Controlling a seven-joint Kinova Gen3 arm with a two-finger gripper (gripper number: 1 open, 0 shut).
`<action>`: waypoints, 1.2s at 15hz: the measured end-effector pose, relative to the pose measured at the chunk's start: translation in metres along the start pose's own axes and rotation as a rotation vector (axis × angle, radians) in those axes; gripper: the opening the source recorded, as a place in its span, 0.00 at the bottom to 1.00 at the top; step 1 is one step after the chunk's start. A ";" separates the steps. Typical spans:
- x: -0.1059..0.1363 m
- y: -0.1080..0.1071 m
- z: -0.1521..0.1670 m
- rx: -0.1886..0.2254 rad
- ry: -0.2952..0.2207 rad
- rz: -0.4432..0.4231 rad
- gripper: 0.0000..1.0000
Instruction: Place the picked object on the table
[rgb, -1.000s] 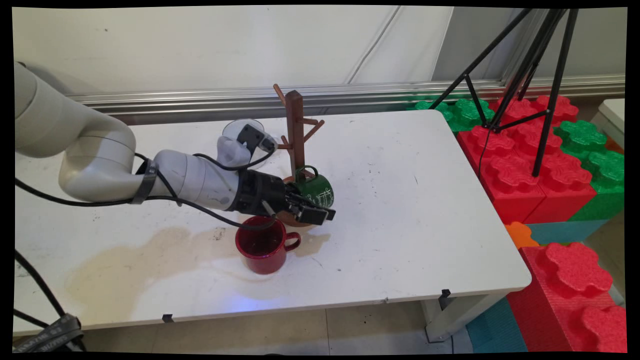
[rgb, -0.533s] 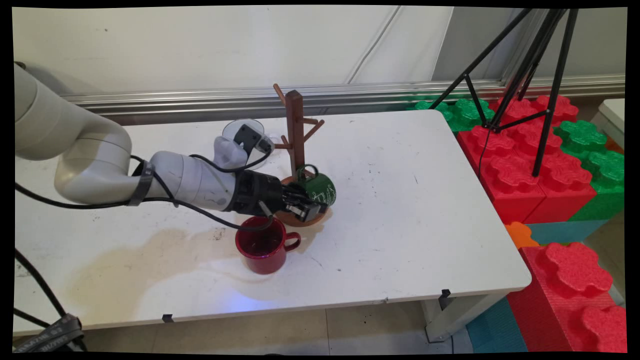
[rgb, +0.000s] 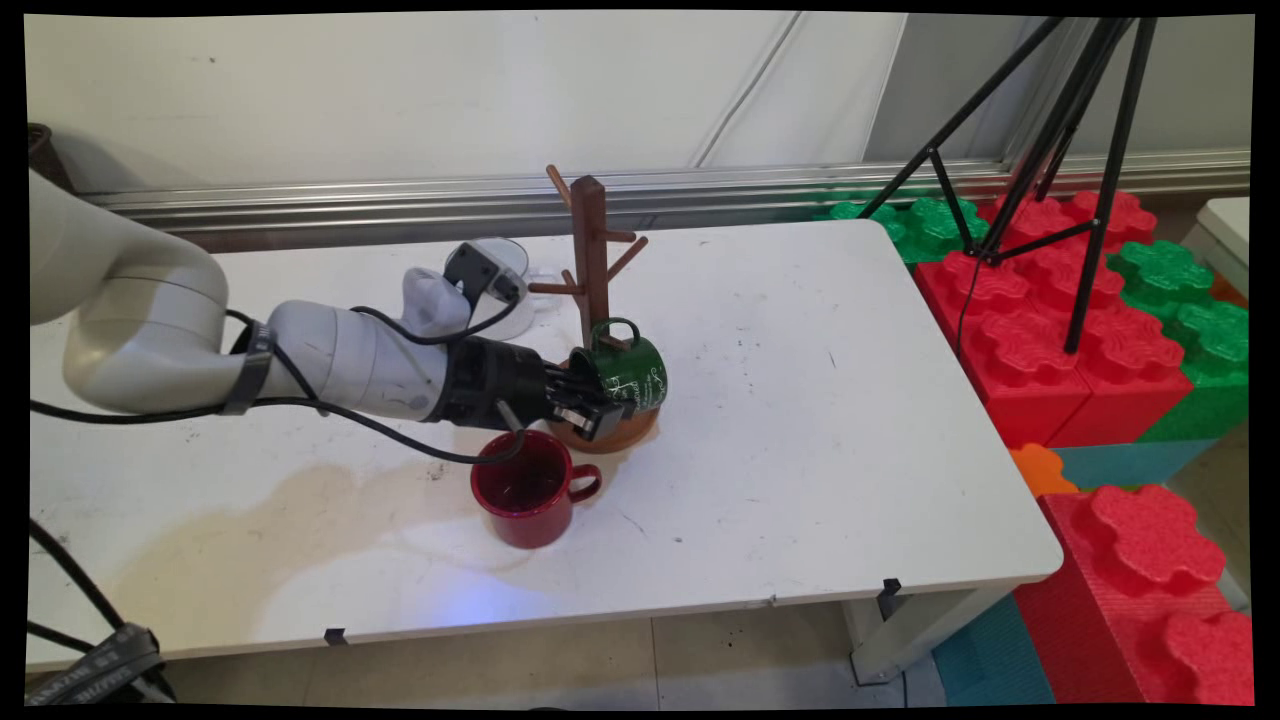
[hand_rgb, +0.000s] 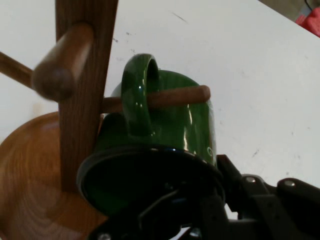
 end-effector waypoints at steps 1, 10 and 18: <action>0.000 0.001 -0.002 0.001 0.001 0.004 0.00; 0.005 0.016 -0.015 -0.026 0.000 0.075 0.00; 0.010 0.029 -0.026 -0.057 -0.029 0.164 0.00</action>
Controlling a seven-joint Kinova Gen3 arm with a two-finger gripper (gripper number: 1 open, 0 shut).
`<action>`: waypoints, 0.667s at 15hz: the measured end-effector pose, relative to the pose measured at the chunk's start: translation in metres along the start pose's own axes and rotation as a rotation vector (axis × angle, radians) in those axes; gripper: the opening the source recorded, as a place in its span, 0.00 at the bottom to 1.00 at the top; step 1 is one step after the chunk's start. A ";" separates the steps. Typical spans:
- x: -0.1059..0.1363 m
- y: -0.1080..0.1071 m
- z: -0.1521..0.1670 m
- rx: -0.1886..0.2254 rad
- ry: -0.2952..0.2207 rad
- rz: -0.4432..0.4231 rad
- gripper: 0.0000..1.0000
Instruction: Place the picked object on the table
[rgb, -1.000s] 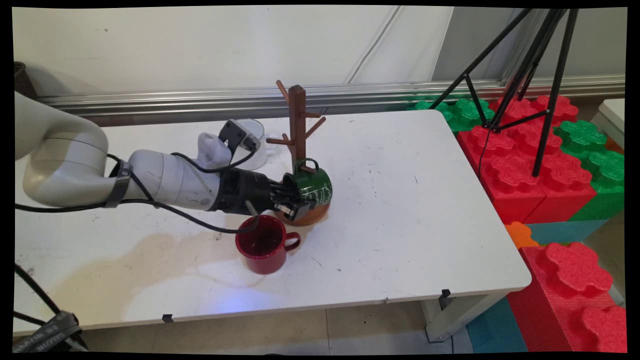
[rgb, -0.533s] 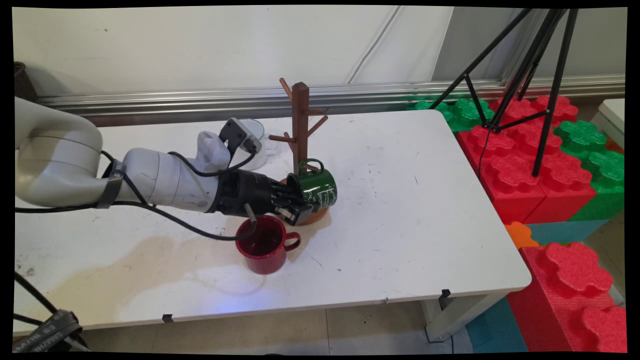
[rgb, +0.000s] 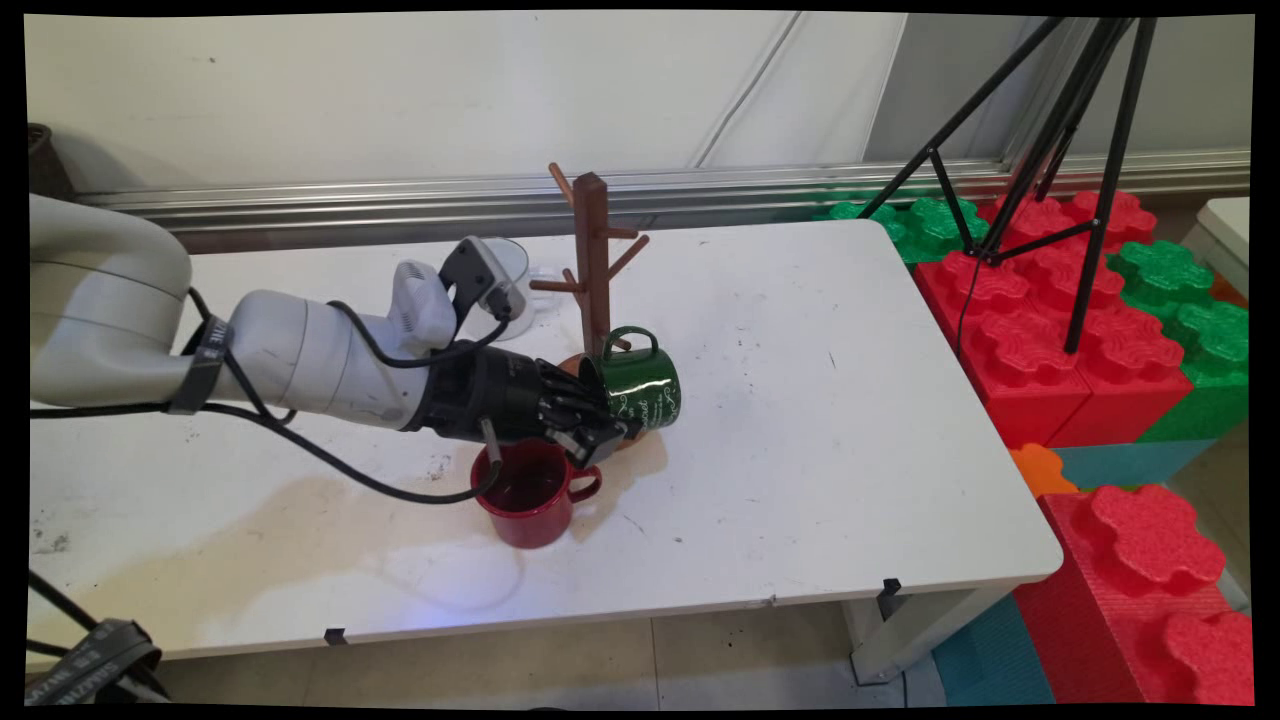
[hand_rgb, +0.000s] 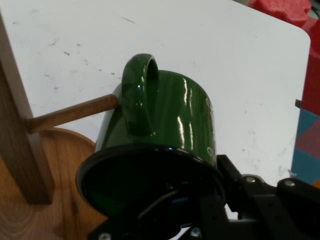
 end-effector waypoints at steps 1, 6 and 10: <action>0.001 0.002 -0.003 -0.002 -0.005 0.011 0.00; 0.007 0.005 -0.017 0.000 -0.024 0.039 0.00; 0.009 0.008 -0.030 -0.014 -0.042 0.057 0.00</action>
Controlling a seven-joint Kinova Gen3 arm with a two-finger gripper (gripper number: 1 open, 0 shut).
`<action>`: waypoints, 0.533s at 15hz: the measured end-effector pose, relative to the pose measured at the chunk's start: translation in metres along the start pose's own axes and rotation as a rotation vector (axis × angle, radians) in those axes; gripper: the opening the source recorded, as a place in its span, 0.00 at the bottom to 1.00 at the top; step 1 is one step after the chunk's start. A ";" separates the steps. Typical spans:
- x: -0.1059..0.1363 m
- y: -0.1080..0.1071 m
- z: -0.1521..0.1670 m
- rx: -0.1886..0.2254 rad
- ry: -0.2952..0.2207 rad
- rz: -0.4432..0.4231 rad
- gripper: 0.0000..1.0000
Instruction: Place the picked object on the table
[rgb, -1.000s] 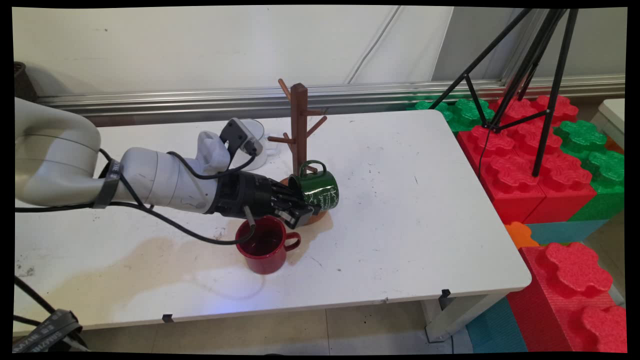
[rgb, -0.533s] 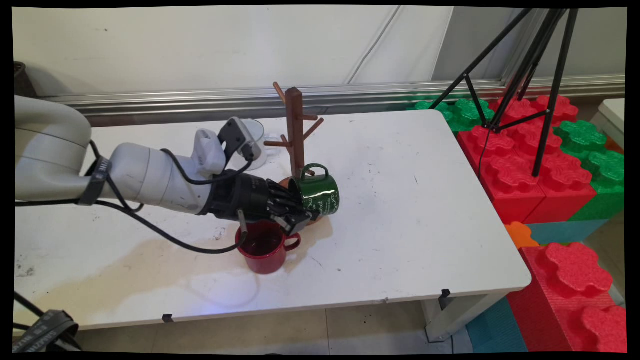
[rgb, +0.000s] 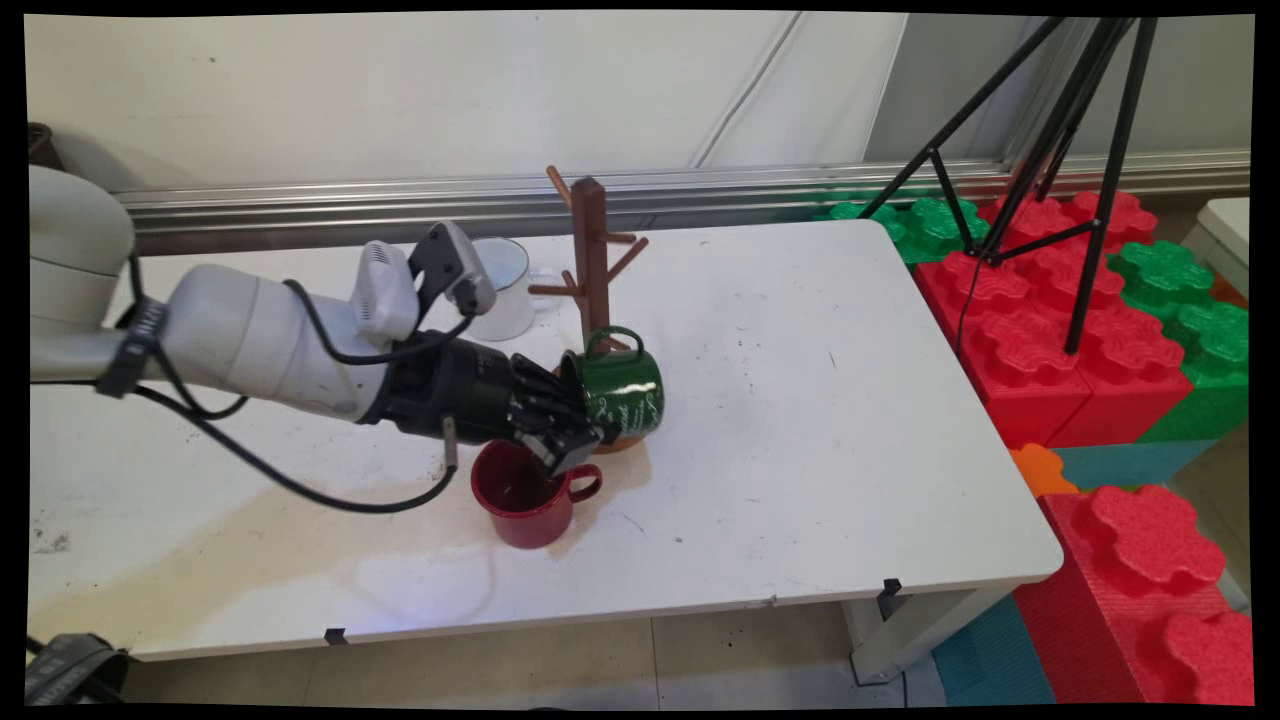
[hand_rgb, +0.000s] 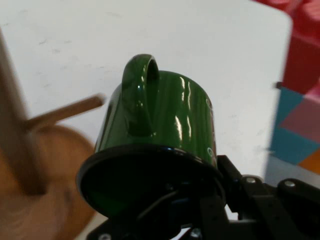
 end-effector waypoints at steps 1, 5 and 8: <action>0.002 0.004 -0.005 -0.033 0.005 0.007 0.00; 0.004 0.008 -0.023 -0.065 -0.015 0.020 0.00; 0.005 0.009 -0.033 -0.076 -0.028 0.028 0.00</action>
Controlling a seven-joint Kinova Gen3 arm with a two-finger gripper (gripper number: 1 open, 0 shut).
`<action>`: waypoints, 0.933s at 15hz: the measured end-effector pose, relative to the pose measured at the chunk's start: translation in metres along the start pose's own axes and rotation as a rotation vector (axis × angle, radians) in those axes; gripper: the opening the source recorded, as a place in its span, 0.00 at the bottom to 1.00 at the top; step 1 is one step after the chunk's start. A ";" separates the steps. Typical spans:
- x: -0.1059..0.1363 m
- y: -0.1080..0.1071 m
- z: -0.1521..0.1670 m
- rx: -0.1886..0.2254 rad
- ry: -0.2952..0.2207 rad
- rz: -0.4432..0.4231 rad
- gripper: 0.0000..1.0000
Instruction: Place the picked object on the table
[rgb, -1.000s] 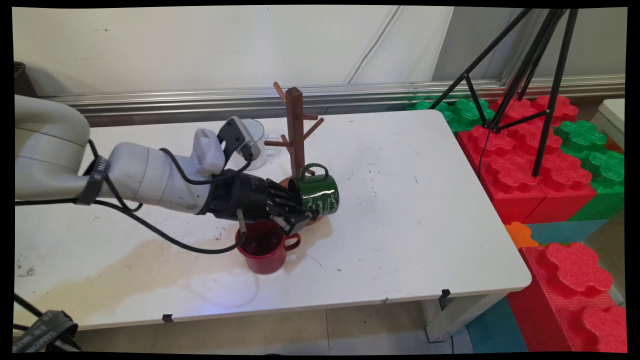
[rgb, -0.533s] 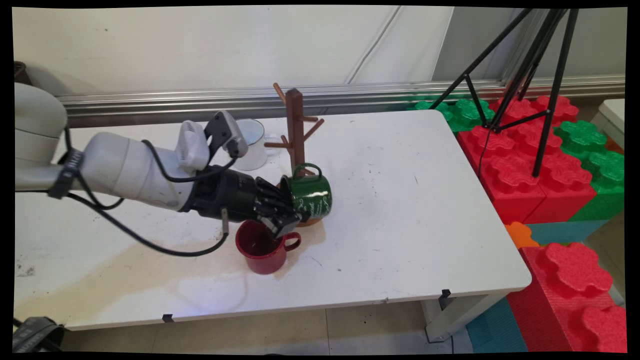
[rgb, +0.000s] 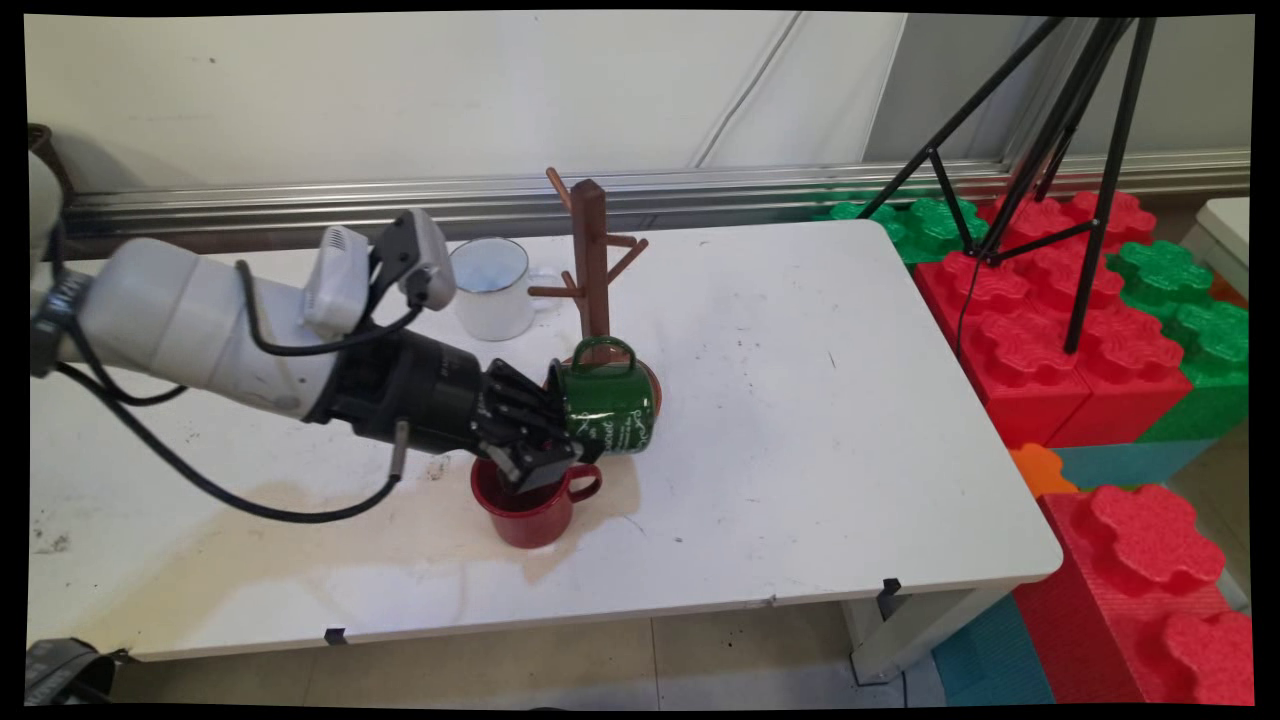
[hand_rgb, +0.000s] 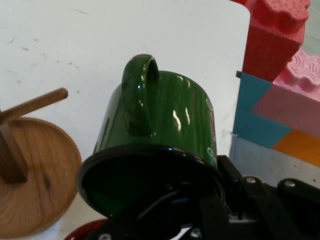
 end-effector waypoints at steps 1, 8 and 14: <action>0.000 0.000 -0.003 -0.003 -0.004 0.003 0.00; 0.000 -0.003 -0.032 -0.017 -0.045 0.054 0.00; 0.000 -0.016 -0.068 0.003 -0.105 0.131 0.00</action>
